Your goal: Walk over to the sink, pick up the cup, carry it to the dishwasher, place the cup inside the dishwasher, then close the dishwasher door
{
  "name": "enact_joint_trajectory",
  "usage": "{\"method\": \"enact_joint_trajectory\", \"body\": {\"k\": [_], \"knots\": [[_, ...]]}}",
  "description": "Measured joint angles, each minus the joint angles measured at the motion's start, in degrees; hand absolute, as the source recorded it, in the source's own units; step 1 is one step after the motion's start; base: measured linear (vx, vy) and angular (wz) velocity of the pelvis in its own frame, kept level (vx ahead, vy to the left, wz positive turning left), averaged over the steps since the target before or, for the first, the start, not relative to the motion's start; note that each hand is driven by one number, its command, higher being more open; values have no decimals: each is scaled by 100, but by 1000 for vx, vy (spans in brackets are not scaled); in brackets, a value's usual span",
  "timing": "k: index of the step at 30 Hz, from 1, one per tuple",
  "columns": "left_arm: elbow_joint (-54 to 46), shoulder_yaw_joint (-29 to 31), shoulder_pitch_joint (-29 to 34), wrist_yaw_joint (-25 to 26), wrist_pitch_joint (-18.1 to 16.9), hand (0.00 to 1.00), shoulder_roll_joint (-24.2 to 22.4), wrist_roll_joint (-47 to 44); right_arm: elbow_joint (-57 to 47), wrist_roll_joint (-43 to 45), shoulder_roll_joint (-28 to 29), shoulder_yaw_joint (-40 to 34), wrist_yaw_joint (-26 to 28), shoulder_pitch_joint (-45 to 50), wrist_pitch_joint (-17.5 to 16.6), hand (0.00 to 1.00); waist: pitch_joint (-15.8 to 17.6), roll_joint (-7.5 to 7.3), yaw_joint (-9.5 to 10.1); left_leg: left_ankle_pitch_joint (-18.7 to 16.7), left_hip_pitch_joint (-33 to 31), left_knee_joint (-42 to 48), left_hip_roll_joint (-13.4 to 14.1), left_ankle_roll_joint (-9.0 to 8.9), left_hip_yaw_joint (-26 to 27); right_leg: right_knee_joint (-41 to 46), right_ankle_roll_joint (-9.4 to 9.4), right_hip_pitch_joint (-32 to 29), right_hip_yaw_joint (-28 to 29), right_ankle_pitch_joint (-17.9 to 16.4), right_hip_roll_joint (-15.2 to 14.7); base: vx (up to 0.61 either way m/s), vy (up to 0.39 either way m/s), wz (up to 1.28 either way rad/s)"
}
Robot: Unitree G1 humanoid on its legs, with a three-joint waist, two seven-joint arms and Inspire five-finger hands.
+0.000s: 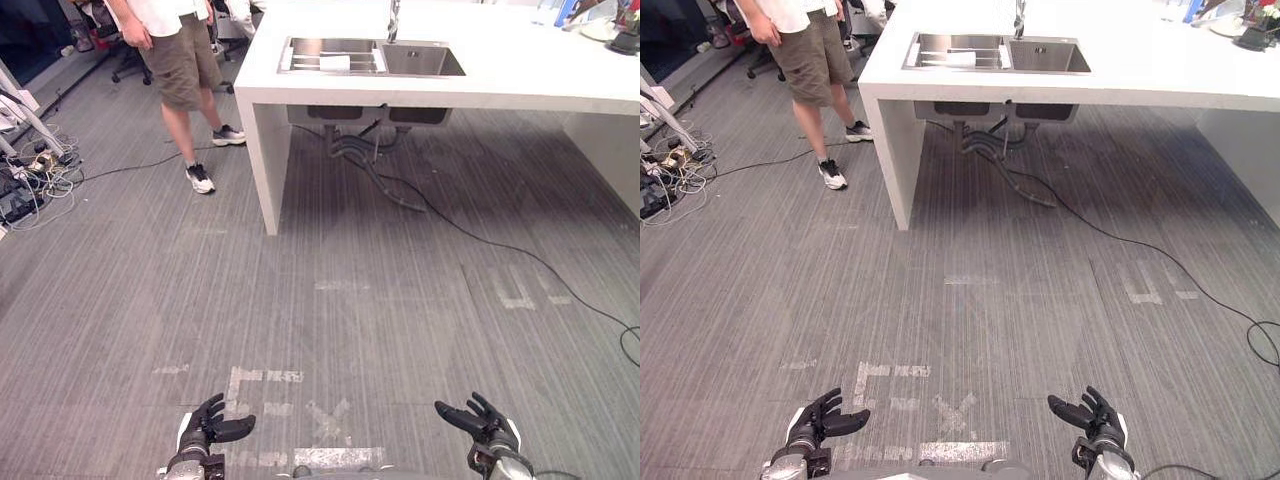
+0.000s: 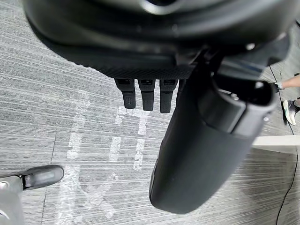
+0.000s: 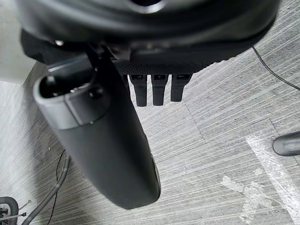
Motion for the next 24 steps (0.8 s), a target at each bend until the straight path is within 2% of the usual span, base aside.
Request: {"method": "enact_joint_trajectory", "body": {"k": [4,7,9,11,12,13,14,16,18,19,20,21,22,23,24], "knots": [[-10,0,16,22,0,90,-35,-116,-17,0,-2,22,-5,-123,1,90,27,22,2,-57,-79,26,8,-73,190,29,2,-143,162,1,4,9,12,-22],[-44,0,-33,40,-1,90,-93,-130,-55,0,-33,95,-27,-261,1,90,153,54,8,-298,-268,318,35,-72,334,212,68,-329,266,-70,-17,41,27,-23],[-188,-45,-40,44,-1,90,-175,-235,-136,1,-104,188,-33,-284,2,90,258,79,9,-600,-458,715,27,56,386,827,169,-619,266,-411,-126,48,42,-9],[-272,-231,-25,47,-1,90,-226,-343,-142,0,-204,262,-37,-285,22,90,370,98,25,-915,-438,1031,-35,185,468,2152,494,-1096,145,-815,-380,88,81,-16],[-281,-277,-9,46,-1,90,-223,-346,-143,-1,-208,272,-39,-285,27,90,380,100,19,-976,-386,1024,-46,238,471,2631,503,-1297,85,-823,-439,169,93,-13],[-319,-294,8,54,2,90,-203,-376,-147,-1,-207,380,-48,-278,41,90,421,82,-3,-1054,-232,1030,-78,254,461,3619,515,-1740,-45,-821,-617,223,65,-8],[-360,-324,2,87,6,90,-157,-424,-145,-1,-211,481,-44,-254,68,90,488,69,-18,-1116,-65,1066,-70,309,455,4110,410,-2004,-198,-919,-725,255,57,-3],[-390,-370,-81,166,4,90,-89,-503,-146,-1,-239,564,-36,-261,73,90,551,119,-72,-1184,109,1042,-1,281,380,4011,276,-2326,-534,-1027,-789,328,17,17],[-389,-370,-294,213,4,90,-24,-561,-145,0,-320,662,-24,-325,74,90,726,225,-200,-1222,290,955,185,216,195,3523,212,-2607,-839,-1010,-693,387,-57,48],[-390,-369,-447,257,0,90,-12,-595,-144,1,-386,666,-25,-380,78,90,851,345,-273,-1244,431,879,370,145,73,2934,146,-2772,-977,-827,-561,414,-109,58],[-389,-367,-545,277,-19,90,22,-630,-145,2,-427,669,-27,-404,79,90,864,355,-327,-1249,540,787,446,0,-32,2092,192,-2914,-966,-374,-499,435,-124,56],[-389,-368,-582,278,-32,90,47,-641,-145,3,-443,669,-29,-402,78,90,860,316,-327,-1280,620,753,441,-79,-70,1687,173,-2929,-921,-110,-473,496,-168,46],[-385,-368,-614,278,-52,90,69,-658,-145,3,-466,667,-33,-379,77,90,869,226,-326,-1387,801,733,425,-262,-108,1319,156,-2945,-730,219,-482,695,-308,50],[-336,-364,-592,280,-67,90,70,-659,-138,3,-477,664,-42,-284,77,90,817,71,-326,-1590,1051,887,407,-532,-230,1635,-325,-3016,-416,685,-578,700,-345,63],[-316,-367,-614,277,-68,90,19,-658,-128,3,-481,659,-47,-243,78,90,805,80,-380,-1630,991,1297,502,-602,-328,2066,-524,-3068,-368,659,-585,586,-334,60]]}}
